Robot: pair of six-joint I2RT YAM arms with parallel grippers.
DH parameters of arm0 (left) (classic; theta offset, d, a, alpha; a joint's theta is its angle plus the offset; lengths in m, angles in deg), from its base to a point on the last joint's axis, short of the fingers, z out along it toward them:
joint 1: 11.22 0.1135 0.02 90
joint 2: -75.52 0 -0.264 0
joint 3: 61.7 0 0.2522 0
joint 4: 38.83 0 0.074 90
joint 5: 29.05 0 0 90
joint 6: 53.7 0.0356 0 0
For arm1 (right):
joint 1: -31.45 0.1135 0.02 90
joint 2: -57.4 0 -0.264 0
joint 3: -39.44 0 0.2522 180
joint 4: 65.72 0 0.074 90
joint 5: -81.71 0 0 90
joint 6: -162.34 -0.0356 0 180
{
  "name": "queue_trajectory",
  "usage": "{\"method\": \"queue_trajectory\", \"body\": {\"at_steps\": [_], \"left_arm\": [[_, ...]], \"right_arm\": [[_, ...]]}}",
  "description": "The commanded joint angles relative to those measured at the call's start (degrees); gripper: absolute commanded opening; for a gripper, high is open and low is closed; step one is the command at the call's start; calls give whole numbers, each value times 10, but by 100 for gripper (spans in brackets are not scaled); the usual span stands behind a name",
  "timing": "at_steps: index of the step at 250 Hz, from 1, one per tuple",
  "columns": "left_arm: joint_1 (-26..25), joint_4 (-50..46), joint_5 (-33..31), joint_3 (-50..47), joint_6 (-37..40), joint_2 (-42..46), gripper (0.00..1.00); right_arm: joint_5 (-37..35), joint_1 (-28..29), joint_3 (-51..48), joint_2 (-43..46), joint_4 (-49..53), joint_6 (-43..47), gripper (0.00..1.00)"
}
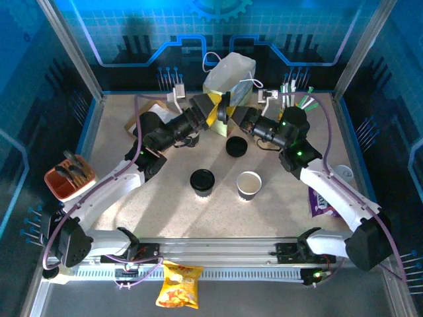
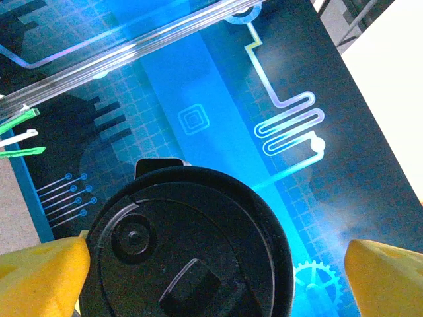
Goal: Pack the takeout coffee
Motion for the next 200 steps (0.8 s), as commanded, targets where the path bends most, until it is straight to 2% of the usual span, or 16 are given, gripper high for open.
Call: {"method": "queue_trajectory", "body": {"at_steps": [1, 58, 133, 200], "left_arm": [[-4, -3, -12, 11, 8, 10, 100], [-6, -69, -54, 9, 45, 30, 100], [-7, -29, -22, 18, 20, 14, 94], [-10, -14, -20, 15, -6, 8, 85]], "right_arm": [[6, 9, 10, -1, -41, -11, 10], [6, 13, 12, -4, -48, -13, 10], [10, 18, 19, -16, -58, -16, 10], [12, 23, 19, -31, -83, -30, 9]]}}
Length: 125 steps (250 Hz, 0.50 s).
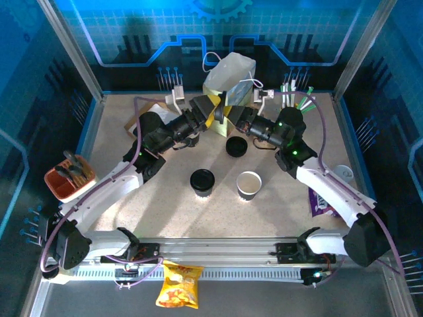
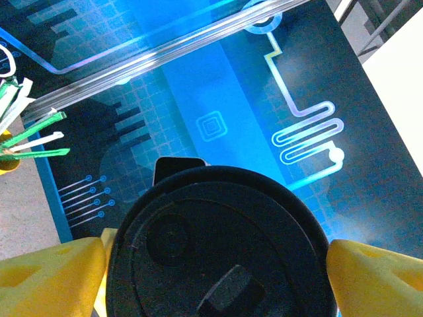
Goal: Pack the takeout coffee
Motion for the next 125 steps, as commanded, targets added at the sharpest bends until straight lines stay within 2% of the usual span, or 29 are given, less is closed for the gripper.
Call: {"method": "queue_trajectory", "body": {"at_steps": [1, 86, 125], "left_arm": [[-4, 29, 10, 15, -12, -3, 85], [-6, 38, 10, 12, -29, -7, 85], [-6, 36, 6, 10, -24, -3, 77]], "right_arm": [[7, 9, 19, -8, -37, -11, 9], [3, 15, 24, -25, -53, -17, 10], [0, 15, 21, -28, -54, -17, 10]]}}
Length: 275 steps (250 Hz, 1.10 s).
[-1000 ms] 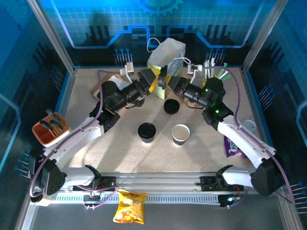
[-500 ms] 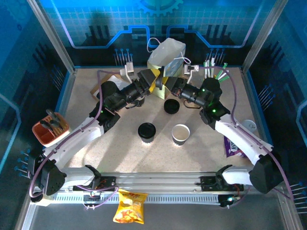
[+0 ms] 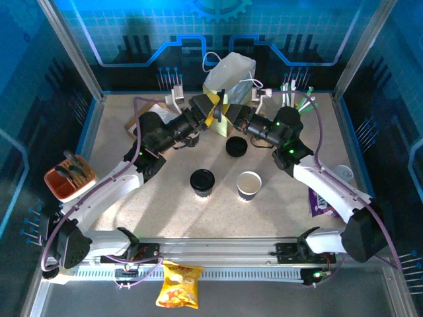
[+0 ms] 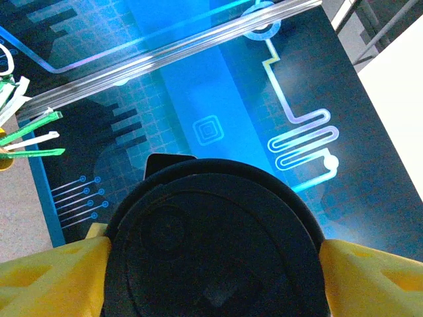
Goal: Pack the takeout coffee
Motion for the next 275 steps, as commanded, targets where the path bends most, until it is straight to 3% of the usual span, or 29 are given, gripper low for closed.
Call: {"method": "queue_trajectory", "body": {"at_steps": [1, 111, 160, 205, 240, 275], "left_arm": [[-5, 28, 11, 10, -6, 0, 77], [3, 19, -15, -7, 15, 12, 72], [17, -7, -34, -29, 50, 26, 73], [17, -75, -50, -52, 130, 40, 74], [6, -159, -57, -72, 207, 47, 74], [-36, -246, -86, -69, 309, 40, 74]], "right_arm": [[2, 11, 18, -9, -20, -2, 10], [-7, 1, 0, 6, -6, 6, 20], [-8, -26, -14, 39, 32, 32, 32], [-7, -79, -11, 83, 143, 111, 42], [-1, -151, 23, 104, 320, 227, 48], [3, -218, 79, 88, 490, 349, 53]]}}
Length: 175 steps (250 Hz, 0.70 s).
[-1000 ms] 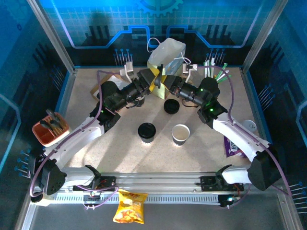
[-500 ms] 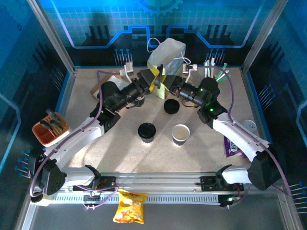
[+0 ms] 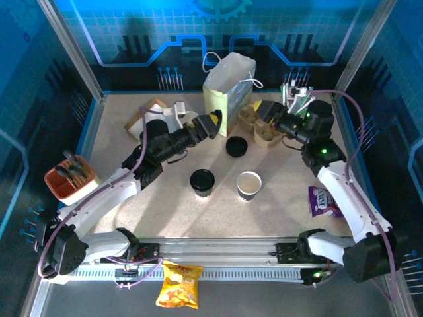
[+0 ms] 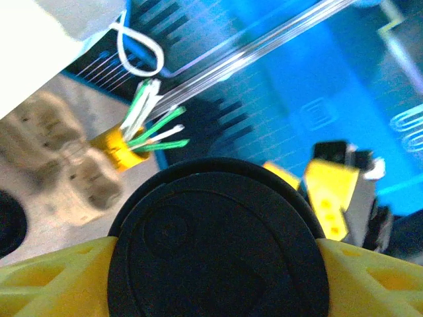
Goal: Pack the takeout coffee
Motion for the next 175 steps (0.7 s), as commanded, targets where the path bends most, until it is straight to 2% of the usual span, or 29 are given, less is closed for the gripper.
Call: {"method": "queue_trajectory", "body": {"at_steps": [1, 57, 114, 175], "left_arm": [[-35, -98, -31, -2, 125, 5, 74], [-119, -189, -79, 42, 259, -57, 74], [-188, -241, -119, 97, 349, -141, 74], [-231, -273, -155, 143, 414, -209, 74]], "right_arm": [[7, -46, 50, -7, 194, 146, 53], [-6, -115, 61, -27, 287, 238, 59], [-11, -123, 40, -30, 291, 257, 60], [-9, -123, 20, -33, 288, 262, 60]]}}
